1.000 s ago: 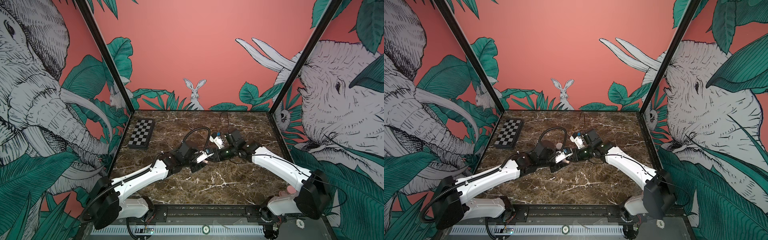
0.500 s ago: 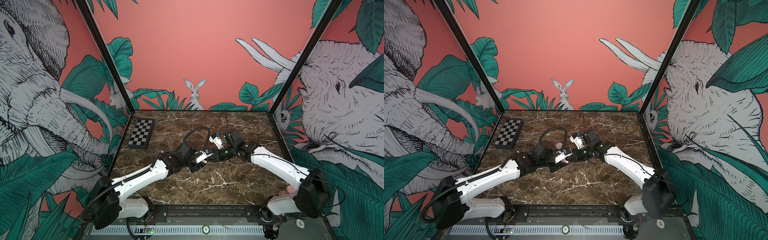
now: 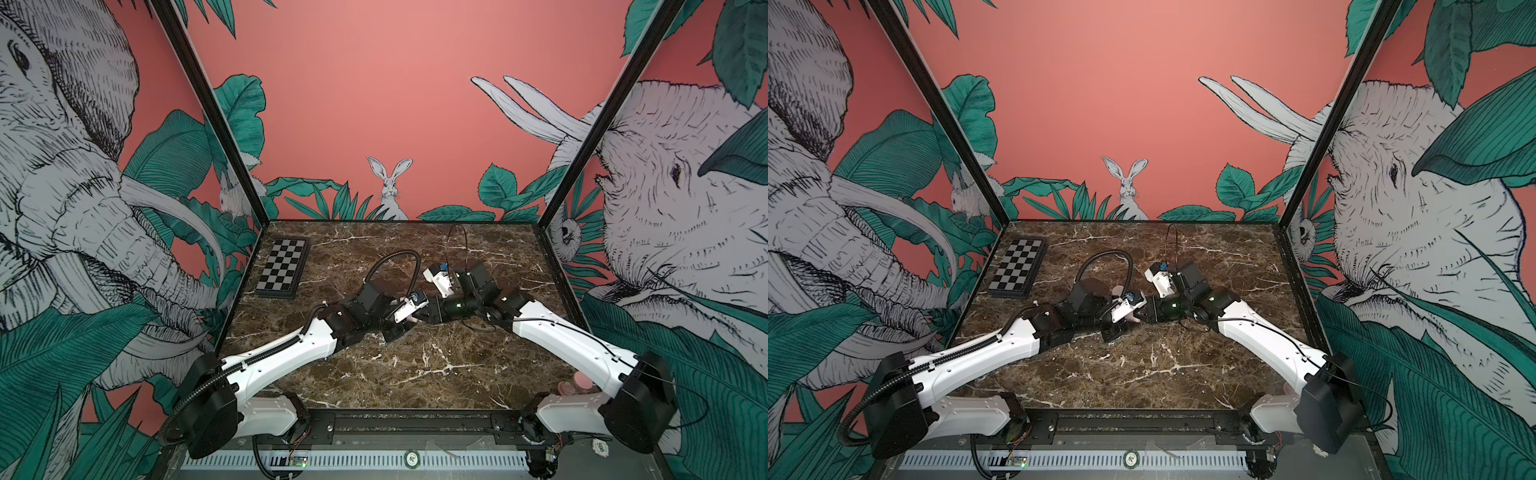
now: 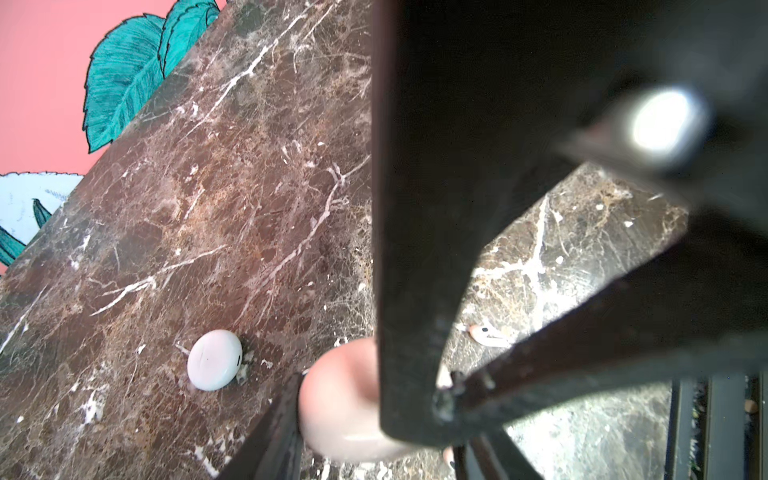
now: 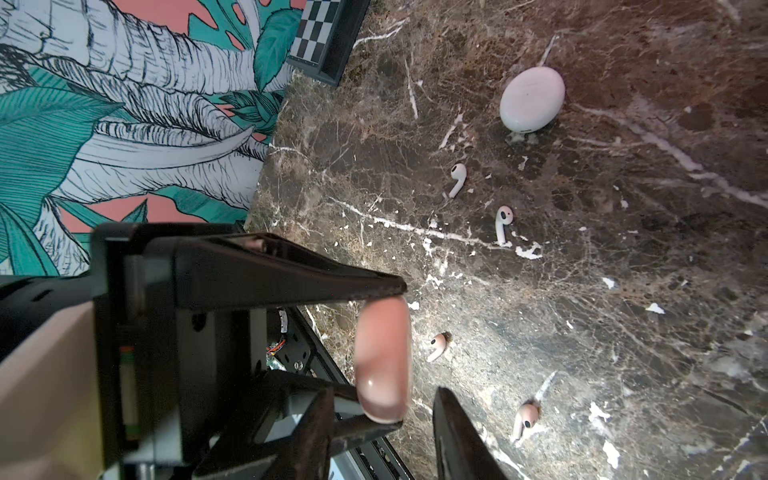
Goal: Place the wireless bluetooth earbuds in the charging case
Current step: 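Close the right gripper on the pink case while the left gripper keeps holding it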
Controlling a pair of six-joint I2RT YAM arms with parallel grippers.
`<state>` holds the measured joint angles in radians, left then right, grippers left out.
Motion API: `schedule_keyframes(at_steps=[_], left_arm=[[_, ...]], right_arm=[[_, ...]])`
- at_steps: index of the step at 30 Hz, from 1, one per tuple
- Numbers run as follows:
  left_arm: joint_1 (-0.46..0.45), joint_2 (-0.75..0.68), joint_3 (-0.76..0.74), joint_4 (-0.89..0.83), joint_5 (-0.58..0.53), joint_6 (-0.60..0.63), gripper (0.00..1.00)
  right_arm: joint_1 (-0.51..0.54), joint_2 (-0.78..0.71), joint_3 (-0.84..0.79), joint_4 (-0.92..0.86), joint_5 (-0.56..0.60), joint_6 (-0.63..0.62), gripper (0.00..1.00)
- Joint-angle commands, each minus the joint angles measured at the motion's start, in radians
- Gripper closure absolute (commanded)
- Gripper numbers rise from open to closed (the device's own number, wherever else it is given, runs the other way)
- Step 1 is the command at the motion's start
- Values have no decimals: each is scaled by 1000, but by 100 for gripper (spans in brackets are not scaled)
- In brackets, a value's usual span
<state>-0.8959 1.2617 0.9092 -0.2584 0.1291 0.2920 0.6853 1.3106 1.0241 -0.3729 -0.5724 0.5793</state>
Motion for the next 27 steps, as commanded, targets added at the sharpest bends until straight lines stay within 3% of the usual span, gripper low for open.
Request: schedule_keyframes(at_steps=[1,8,27], left_arm=[[-2,-12,23,-13,4,-14,100],[-1,-18,23,-16,0,-19,100],[-1,-15,46,-27,-30,-51,100]], right_arm=[[4,-16,-7,98,-51,24,60],[4,17,-21,129,-92,42,57],[5,54,-55,193,-73,58,64]])
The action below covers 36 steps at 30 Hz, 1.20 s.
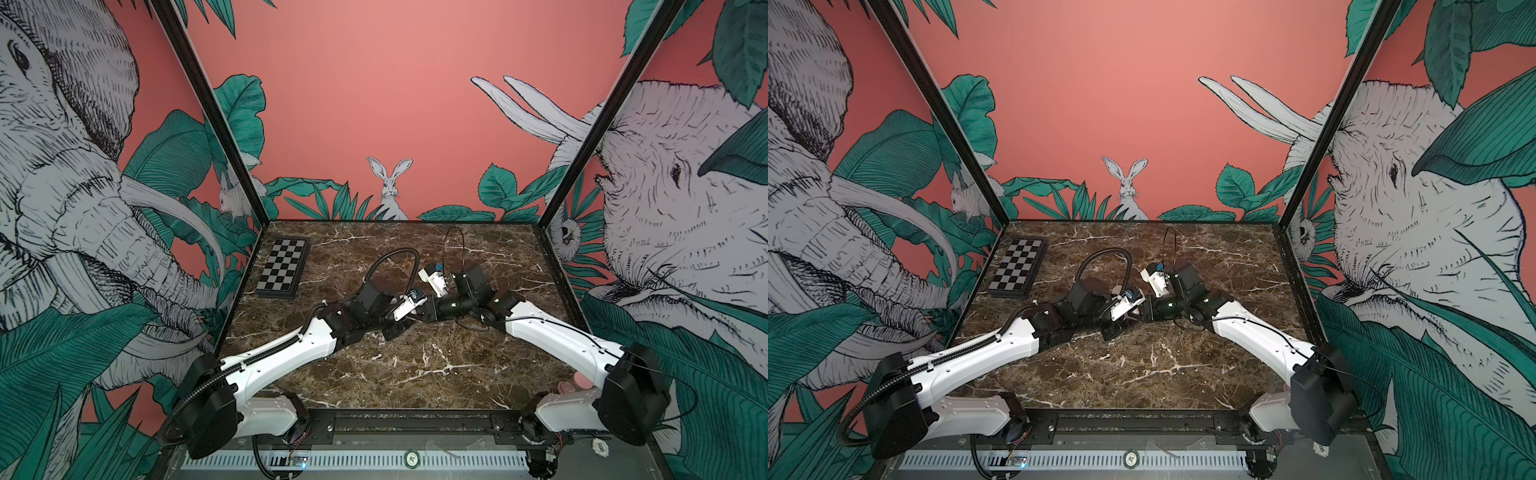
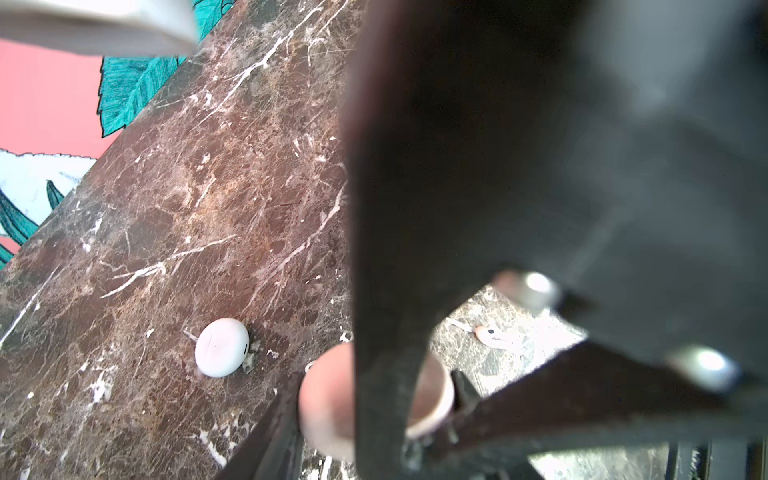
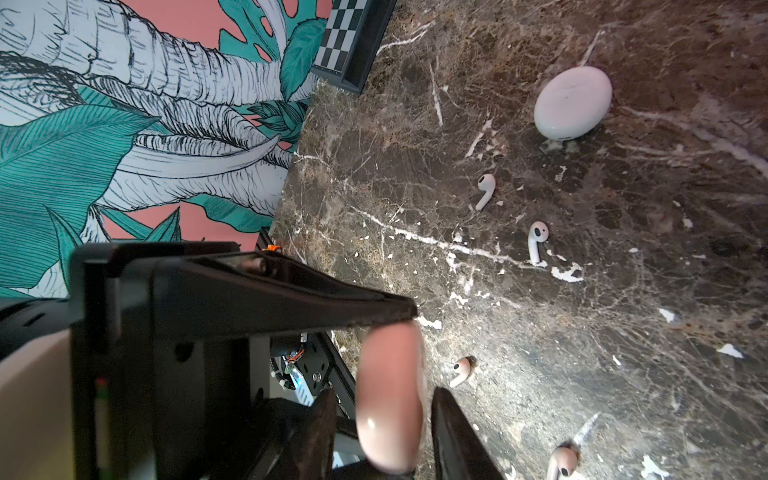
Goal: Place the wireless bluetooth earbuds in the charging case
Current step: 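Close the right gripper on the pink case while the left gripper keeps holding it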
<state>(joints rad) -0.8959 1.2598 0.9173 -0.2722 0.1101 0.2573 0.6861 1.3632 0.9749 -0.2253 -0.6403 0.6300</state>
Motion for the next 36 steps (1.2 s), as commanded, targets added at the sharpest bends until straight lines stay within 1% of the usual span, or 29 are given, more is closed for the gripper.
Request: schedule_keyframes(at_steps=[1,14,15,17,20,32,36], left_arm=[[0,-12,38,-16,-12,-17,100],[1,-3,52,-27,-16,-26,100],[0,-2,53,-29,-18,-24,100],[1,3,60,-30,-24,-24,100],[0,8,65,-33,-28,-22,100],[6,13,75,-34,-38,-31,100],[11,17,84,-36,-39,-37,100]], right_arm=[[4,3,-7,47,-2,7,65],[6,19,-15,81,-44,24,68],[6,22,-14,81,-46,25,67],[6,28,-14,79,-48,26,61],[6,33,-16,84,-52,30,61],[7,45,-17,95,-61,28,71],[7,43,-17,98,-64,26,77]])
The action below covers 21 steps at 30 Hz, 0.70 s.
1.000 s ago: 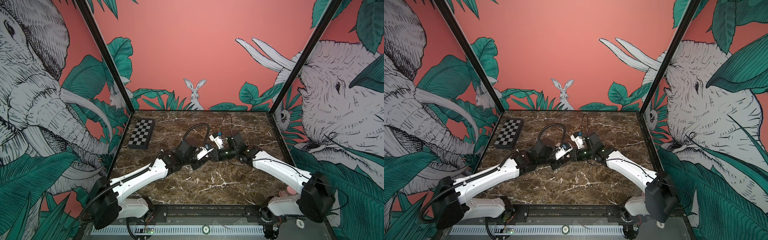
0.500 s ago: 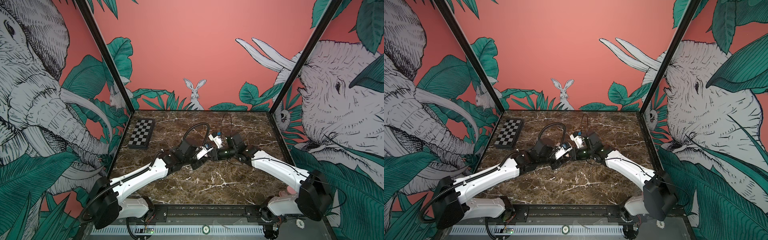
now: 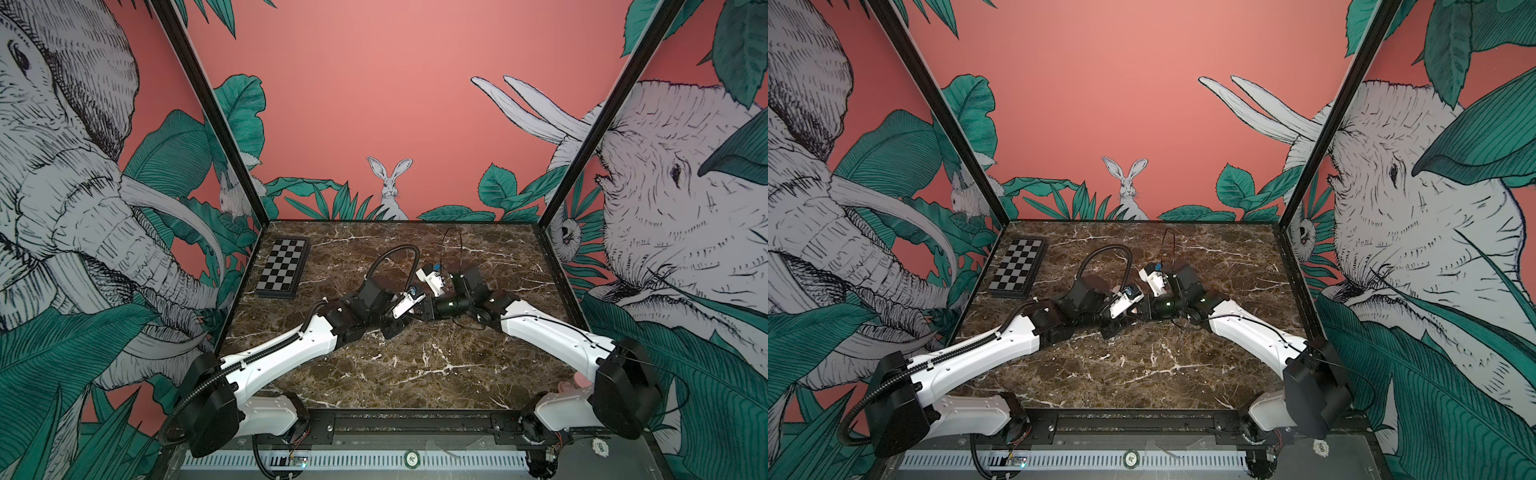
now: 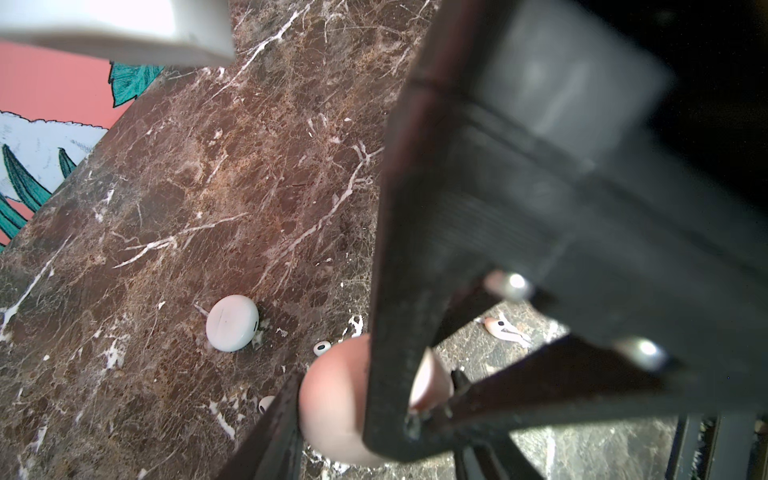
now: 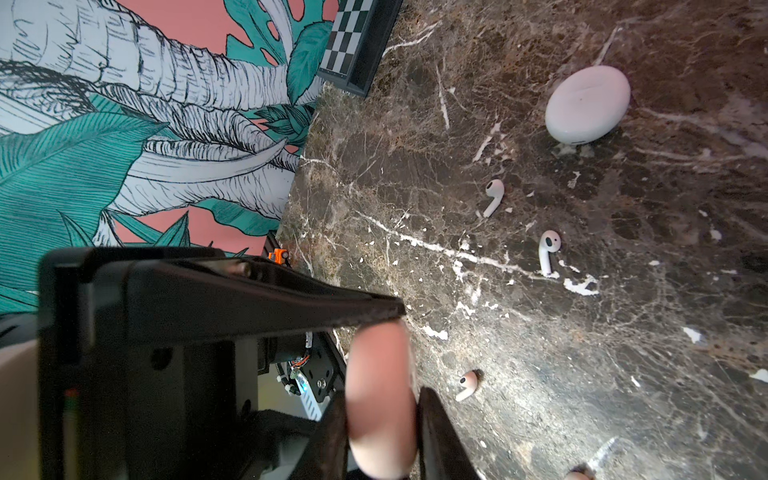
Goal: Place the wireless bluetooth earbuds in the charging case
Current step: 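Close the right gripper on the pink case while the left gripper keeps holding it, then open the left gripper and draw it back from the pink case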
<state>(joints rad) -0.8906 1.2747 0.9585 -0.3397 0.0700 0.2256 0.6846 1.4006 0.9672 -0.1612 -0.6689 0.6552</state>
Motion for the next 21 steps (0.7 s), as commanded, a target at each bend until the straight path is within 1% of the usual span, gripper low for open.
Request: schedule_keyframes(at_steps=[1,5,6,9,10,13,15,16,18,19,20,21], left_arm=[[6,4,45,30,2,-5,100],[8,9,54,24,25,-1,99],[9,12,56,19,33,4,90],[9,17,63,14,52,5,74],[9,16,65,14,51,3,66],[9,11,66,17,52,2,48],[9,3,64,21,57,0,39],[9,-1,64,22,59,0,32],[9,-10,63,24,65,-1,27],[9,-15,64,21,68,-4,21],[8,-20,66,17,75,-8,11],[9,-25,68,12,82,-11,7]], right_arm=[[9,6,-9,33,-35,1,78],[9,2,-10,38,-38,1,85],[9,2,-10,37,-37,-1,87],[9,1,-11,37,-38,-1,91],[9,-3,-11,37,-37,-2,93],[9,-11,-12,34,-26,-4,100],[9,-15,-11,29,-19,-5,100],[9,-17,-9,25,-14,-5,100],[7,-23,-6,18,-1,-7,100],[7,-29,-5,18,6,-8,100],[6,-33,-4,16,12,-9,100],[6,-37,0,11,17,-11,100]])
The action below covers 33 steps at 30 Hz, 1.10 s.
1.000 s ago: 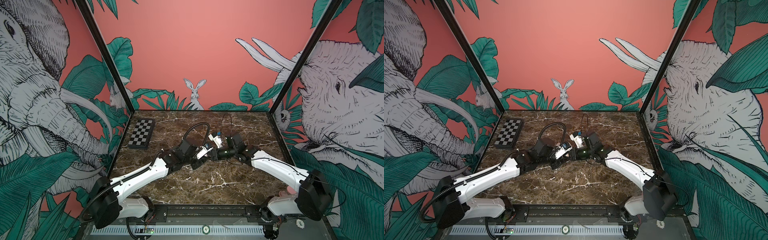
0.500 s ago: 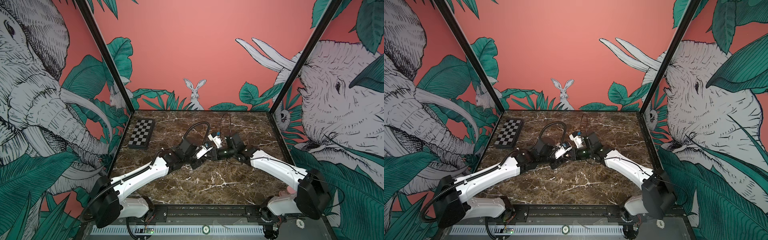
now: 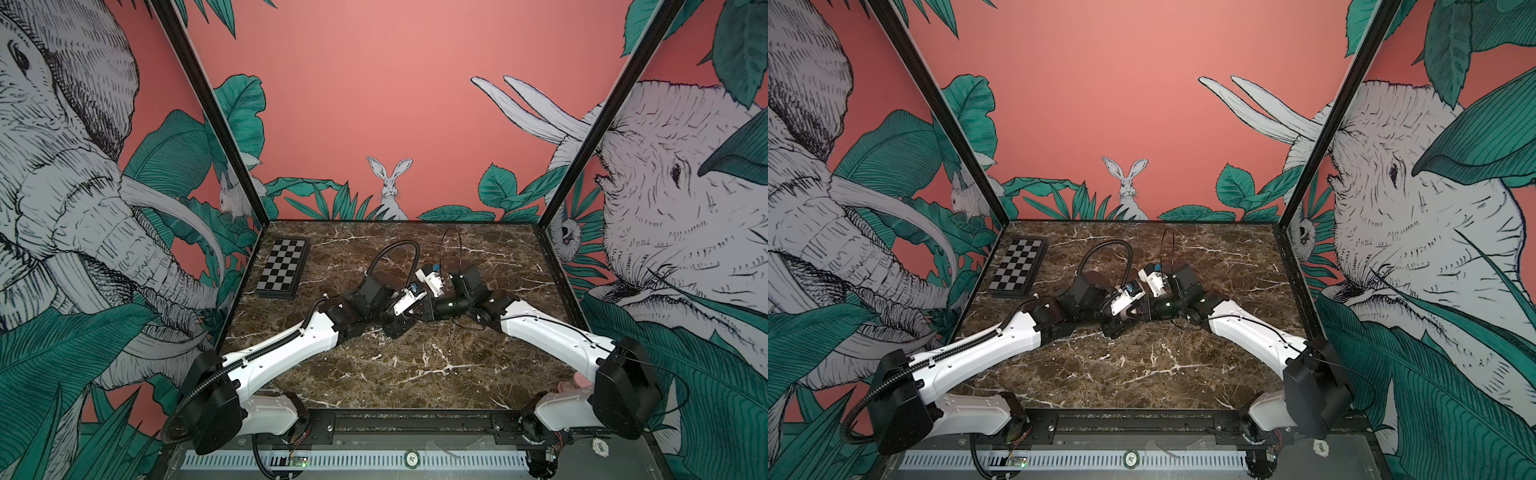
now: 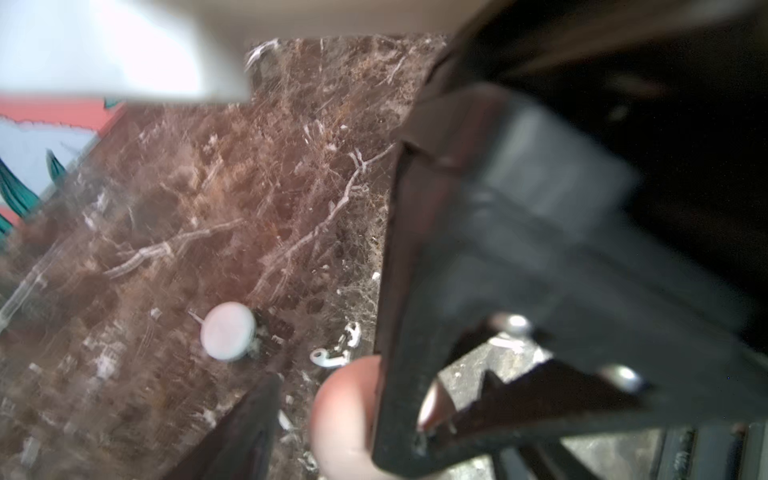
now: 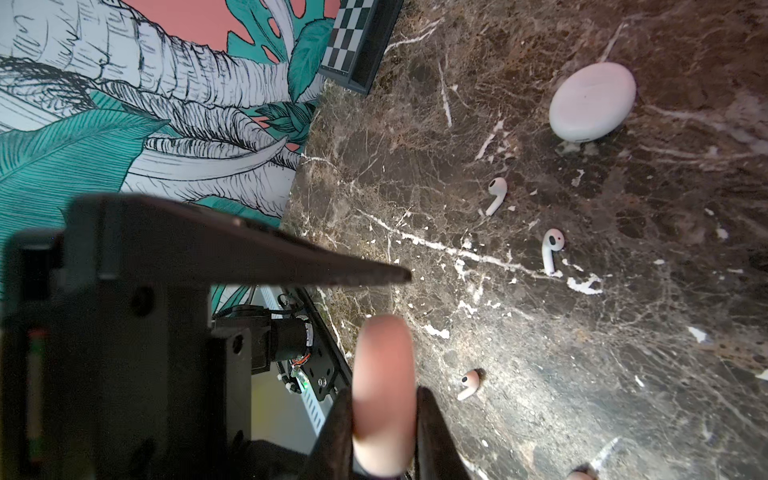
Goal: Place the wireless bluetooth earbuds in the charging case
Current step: 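Open the left gripper and draw it back from the pink case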
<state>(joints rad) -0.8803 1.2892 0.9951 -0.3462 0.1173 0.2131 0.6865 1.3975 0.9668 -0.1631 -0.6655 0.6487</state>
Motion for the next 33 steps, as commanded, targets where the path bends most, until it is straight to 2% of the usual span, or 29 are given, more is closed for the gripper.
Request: schedule_keyframes(at_steps=[1,3,10,11,14,16,21,25,28,33], left_arm=[[-2,-47,35,12,39,-4,5],[-1,-62,47,-15,49,-18,1],[32,-195,78,-127,54,-140,1],[65,-216,82,-152,85,-167,1],[208,-271,50,-151,304,-249,1],[259,-302,21,-126,393,-279,1],[282,-310,-30,-44,567,-338,2],[299,-254,-53,-5,687,-374,10],[311,-226,-85,117,792,-445,15],[317,-202,-82,169,855,-470,17]], right_arm=[[2,-39,3,6,19,-9,100],[-5,-46,12,-10,24,-20,100],[-60,-82,43,-65,-11,-59,100],[-64,-89,51,-77,-19,-76,100],[-67,-120,74,-101,-50,-132,100],[-67,-141,79,-99,-74,-156,100],[-67,-176,95,-62,-176,-176,100],[-67,-190,110,-67,-217,-193,100],[-67,-203,107,-58,-225,-193,100],[-65,-213,94,-42,-244,-188,100]])
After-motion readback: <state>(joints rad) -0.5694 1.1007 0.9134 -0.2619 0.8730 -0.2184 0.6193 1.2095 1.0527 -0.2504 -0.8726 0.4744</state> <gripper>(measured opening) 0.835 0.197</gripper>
